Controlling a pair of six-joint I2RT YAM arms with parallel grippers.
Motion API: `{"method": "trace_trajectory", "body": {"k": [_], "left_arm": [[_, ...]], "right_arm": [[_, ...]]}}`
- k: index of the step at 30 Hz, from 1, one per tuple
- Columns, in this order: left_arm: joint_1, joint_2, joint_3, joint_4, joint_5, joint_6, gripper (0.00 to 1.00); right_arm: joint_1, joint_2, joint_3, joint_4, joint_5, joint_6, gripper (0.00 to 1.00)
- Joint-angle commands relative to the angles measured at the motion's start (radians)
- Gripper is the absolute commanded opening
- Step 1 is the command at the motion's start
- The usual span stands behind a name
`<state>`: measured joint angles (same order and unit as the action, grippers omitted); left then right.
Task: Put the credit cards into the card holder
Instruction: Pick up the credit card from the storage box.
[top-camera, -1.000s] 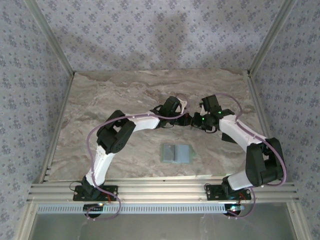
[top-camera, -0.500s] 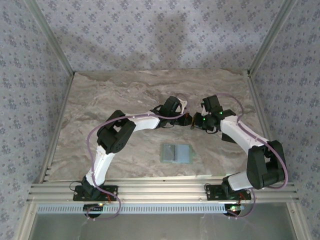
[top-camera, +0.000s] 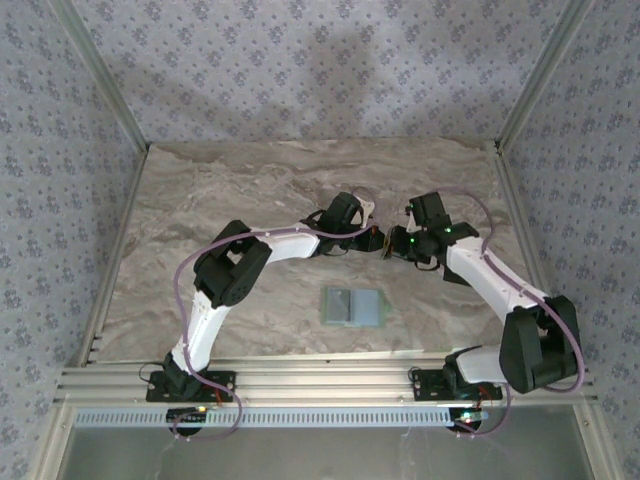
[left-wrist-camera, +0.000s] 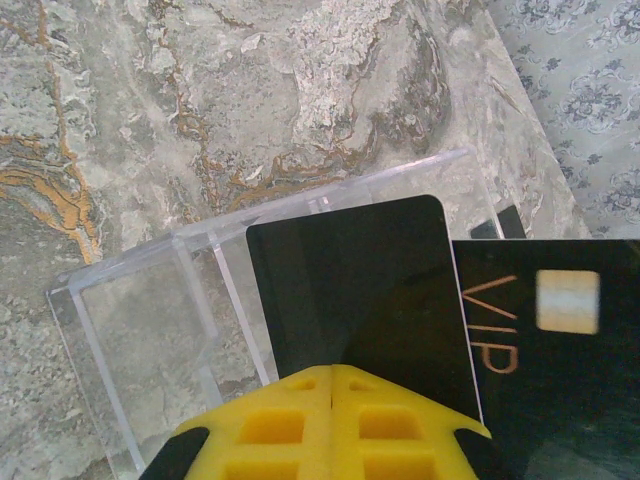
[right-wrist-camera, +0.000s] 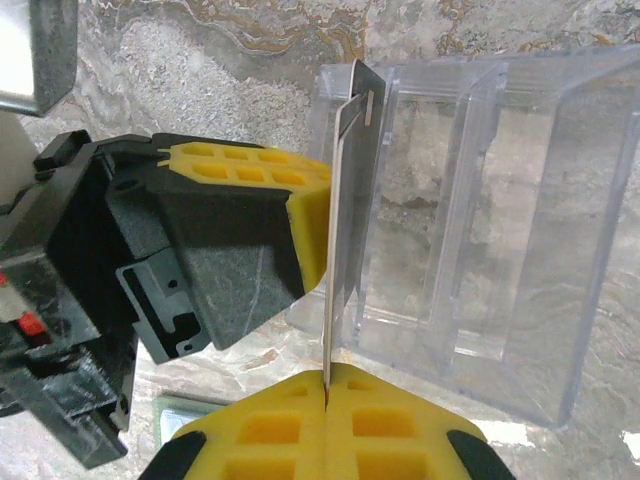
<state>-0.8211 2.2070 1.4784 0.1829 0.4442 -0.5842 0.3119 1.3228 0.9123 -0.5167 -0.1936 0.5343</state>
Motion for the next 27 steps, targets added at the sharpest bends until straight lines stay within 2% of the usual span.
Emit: {"method": "trace_trajectory", "body": {"k": [1,14,24,27], "left_arm": [[-0.007,0.002,-0.029,-0.061,-0.020,0.016,0.00],[-0.008,-0.040,-0.057,-0.027,0.014,0.006,0.05],[-0.008,-0.099,-0.108,0.025,0.049,0.003,0.17],[-0.008,-0.106,-0.114,0.033,0.062,0.001,0.19]], "right_arm": [[0.000,-0.038,0.004,-0.048,0.007,0.011,0.00],[0.000,-0.114,-0.045,-0.069,0.005,0.019,0.00],[-0.008,-0.107,-0.055,-0.066,-0.040,0.013,0.00],[-0.016,-0.101,-0.052,-0.076,-0.021,0.007,0.05]]}}
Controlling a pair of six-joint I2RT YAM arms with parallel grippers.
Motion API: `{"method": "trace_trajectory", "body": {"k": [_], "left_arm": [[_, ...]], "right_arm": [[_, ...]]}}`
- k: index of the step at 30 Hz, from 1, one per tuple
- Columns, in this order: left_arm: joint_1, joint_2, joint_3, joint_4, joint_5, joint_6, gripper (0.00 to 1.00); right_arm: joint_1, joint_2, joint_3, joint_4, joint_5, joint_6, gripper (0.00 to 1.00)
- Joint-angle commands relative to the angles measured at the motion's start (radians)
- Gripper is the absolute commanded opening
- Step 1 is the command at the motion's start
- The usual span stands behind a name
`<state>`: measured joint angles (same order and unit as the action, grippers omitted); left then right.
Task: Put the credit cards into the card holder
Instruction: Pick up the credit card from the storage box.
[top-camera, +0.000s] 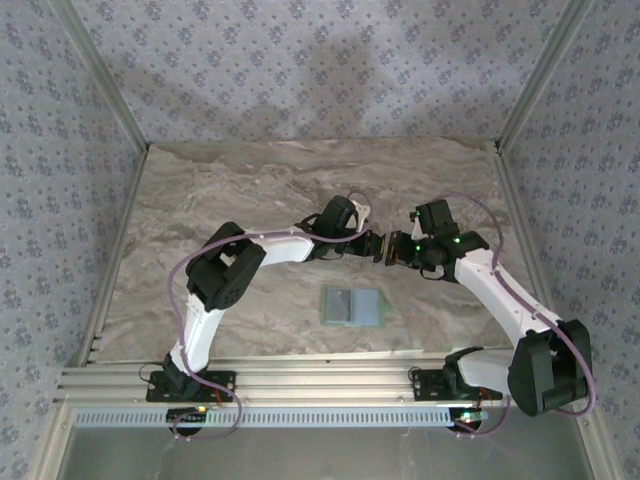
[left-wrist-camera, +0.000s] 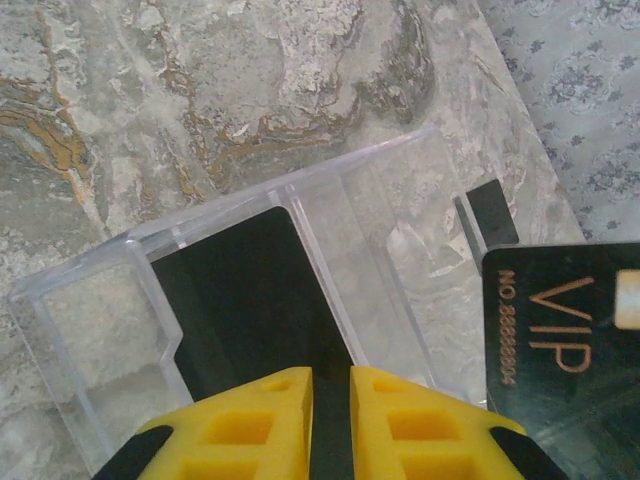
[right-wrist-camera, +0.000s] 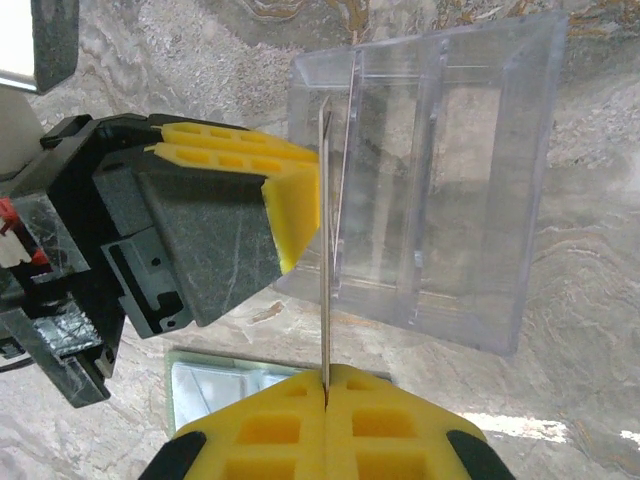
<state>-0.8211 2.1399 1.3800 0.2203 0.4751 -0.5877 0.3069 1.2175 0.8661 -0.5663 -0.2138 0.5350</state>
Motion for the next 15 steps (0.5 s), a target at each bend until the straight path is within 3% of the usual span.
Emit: {"method": "trace_trajectory", "body": {"k": [1,6,15], "left_arm": [[-0.007,-0.042,-0.017,-0.001,0.034,0.005,0.19],[-0.008,-0.044,-0.017,0.006,0.040,0.003,0.19],[-0.007,-0.060,-0.018,0.000,0.039,0.017,0.17]], "right_arm": [[-0.015,0.006,-0.004,-0.030,0.011,0.005,0.07],[-0.027,0.034,0.014,-0.056,0.064,0.000,0.05],[-0.035,0.110,0.036,-0.039,0.039,-0.019,0.03]]}}
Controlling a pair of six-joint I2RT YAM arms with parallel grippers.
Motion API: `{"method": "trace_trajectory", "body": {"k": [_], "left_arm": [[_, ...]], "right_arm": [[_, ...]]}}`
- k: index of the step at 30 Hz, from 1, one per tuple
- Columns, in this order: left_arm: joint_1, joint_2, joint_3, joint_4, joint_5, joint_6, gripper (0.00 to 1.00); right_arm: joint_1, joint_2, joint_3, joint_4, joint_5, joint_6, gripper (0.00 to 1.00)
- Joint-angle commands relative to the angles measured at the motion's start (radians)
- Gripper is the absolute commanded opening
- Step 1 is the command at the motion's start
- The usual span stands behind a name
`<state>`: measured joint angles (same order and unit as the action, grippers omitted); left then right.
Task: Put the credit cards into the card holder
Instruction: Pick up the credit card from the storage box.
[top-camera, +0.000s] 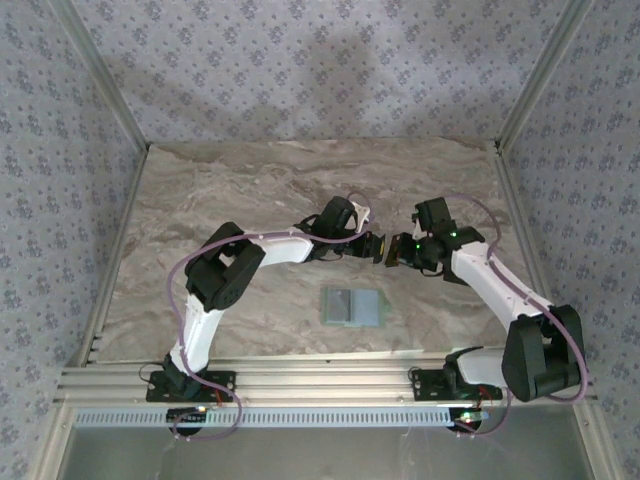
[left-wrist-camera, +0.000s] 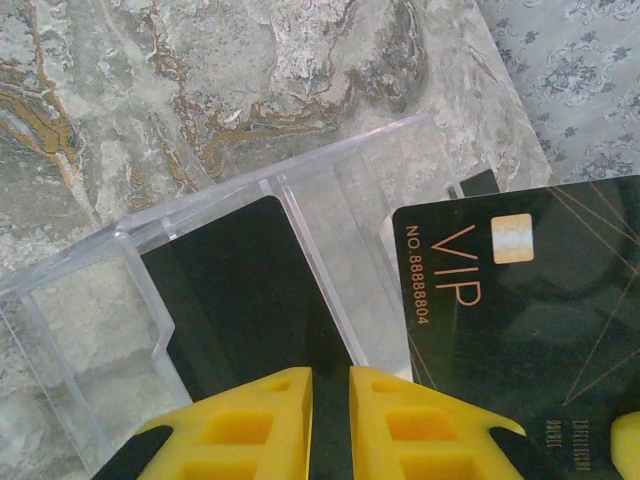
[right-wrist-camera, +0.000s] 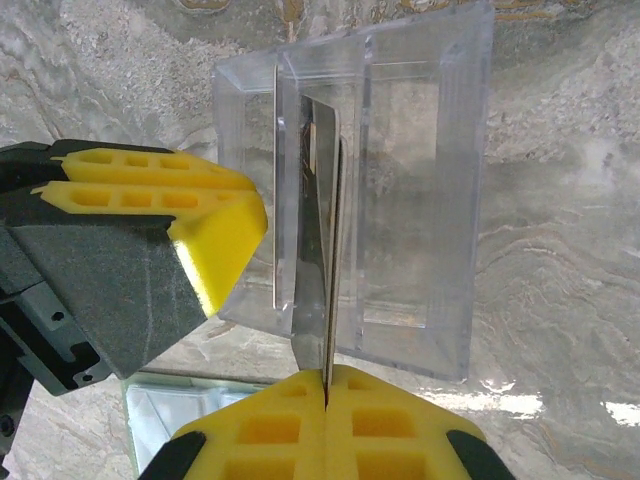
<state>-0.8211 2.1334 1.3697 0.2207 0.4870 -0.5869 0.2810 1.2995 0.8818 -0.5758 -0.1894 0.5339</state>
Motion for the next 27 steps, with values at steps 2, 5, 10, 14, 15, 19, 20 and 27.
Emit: {"method": "trace_trajectory", "body": {"k": [2,5,10,14,15,19,20,27], "left_arm": [[-0.009,-0.053,-0.004,-0.004,0.027,0.016,0.16],[-0.008,-0.065,-0.006,-0.012,0.015,0.019,0.15],[-0.010,-0.095,-0.008,-0.023,-0.007,0.034,0.12],[-0.015,-0.087,0.013,-0.039,-0.008,0.041,0.11],[-0.015,-0.086,0.014,-0.039,-0.009,0.041,0.11],[-0.015,-0.087,0.019,-0.040,-0.008,0.042,0.10],[-0.016,-0.086,0.023,-0.040,-0.005,0.042,0.10],[-0.019,-0.052,0.073,-0.049,0.022,0.039,0.09]], "right_arm": [[-0.009,0.047,0.029,-0.030,0.019,-0.024,0.03],[-0.012,0.049,0.037,-0.033,0.032,-0.032,0.02],[-0.011,0.032,0.054,-0.055,0.059,-0.042,0.02],[-0.012,0.062,0.081,-0.071,0.060,-0.061,0.02],[-0.012,0.064,0.083,-0.070,0.062,-0.063,0.02],[-0.012,0.080,0.096,-0.083,0.067,-0.067,0.02],[-0.011,0.084,0.098,-0.084,0.067,-0.066,0.02],[-0.012,0.133,0.116,-0.068,0.057,-0.086,0.02]]}}
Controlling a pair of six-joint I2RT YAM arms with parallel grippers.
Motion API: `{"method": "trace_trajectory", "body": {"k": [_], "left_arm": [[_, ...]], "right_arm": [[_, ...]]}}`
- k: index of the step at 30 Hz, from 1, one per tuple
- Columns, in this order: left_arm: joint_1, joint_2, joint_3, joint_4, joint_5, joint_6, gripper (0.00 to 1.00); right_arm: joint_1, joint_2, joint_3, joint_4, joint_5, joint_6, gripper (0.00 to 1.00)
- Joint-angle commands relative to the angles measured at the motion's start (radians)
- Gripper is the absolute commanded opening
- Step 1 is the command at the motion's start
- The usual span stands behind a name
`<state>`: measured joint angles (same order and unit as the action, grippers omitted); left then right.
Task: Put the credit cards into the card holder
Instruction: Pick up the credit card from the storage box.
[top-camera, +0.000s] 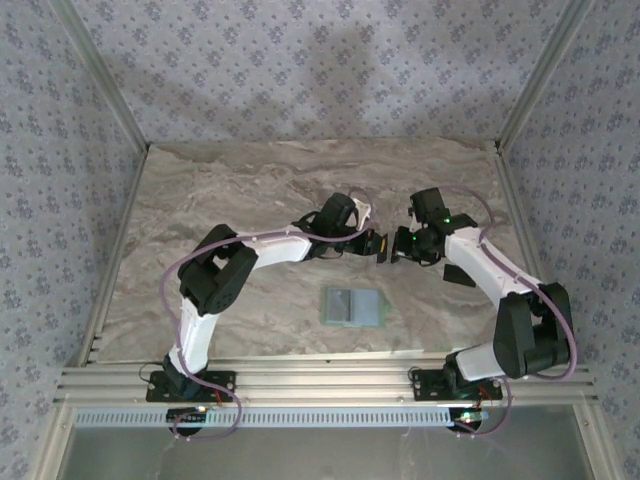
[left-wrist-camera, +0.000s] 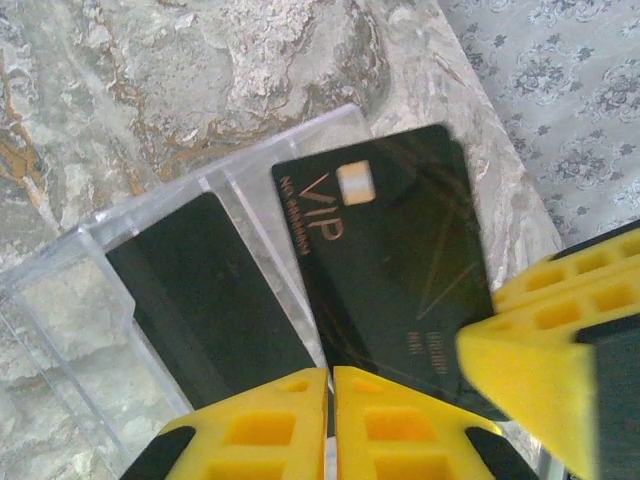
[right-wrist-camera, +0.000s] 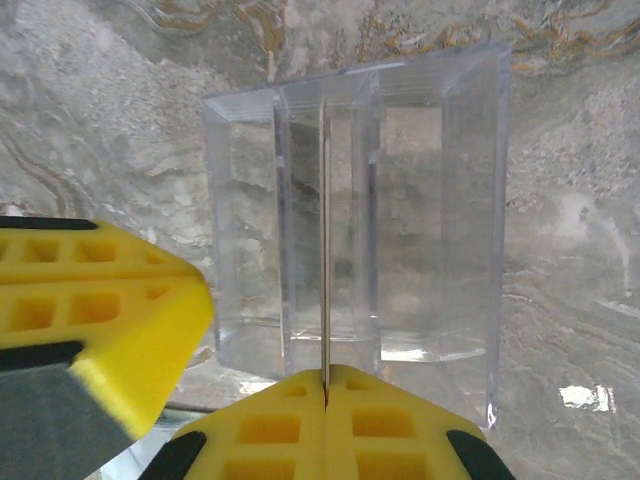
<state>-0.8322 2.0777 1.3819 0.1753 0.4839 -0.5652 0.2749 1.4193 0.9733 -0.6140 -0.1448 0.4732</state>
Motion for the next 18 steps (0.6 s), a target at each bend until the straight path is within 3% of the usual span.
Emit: {"method": "trace_trajectory", "body": {"k": [1,8,18], "left_arm": [[-0.009,0.015,0.074,-0.007,0.032,0.016,0.09],[-0.021,0.083,0.140,-0.023,0.056,0.001,0.00],[-0.038,0.098,0.130,-0.002,0.068,-0.018,0.00]], "right_arm": [[-0.004,0.017,0.023,-0.027,0.009,-0.026,0.02],[-0.009,0.011,0.012,-0.025,-0.034,-0.023,0.02],[-0.070,-0.037,-0.050,0.009,-0.073,0.016,0.02]]}}
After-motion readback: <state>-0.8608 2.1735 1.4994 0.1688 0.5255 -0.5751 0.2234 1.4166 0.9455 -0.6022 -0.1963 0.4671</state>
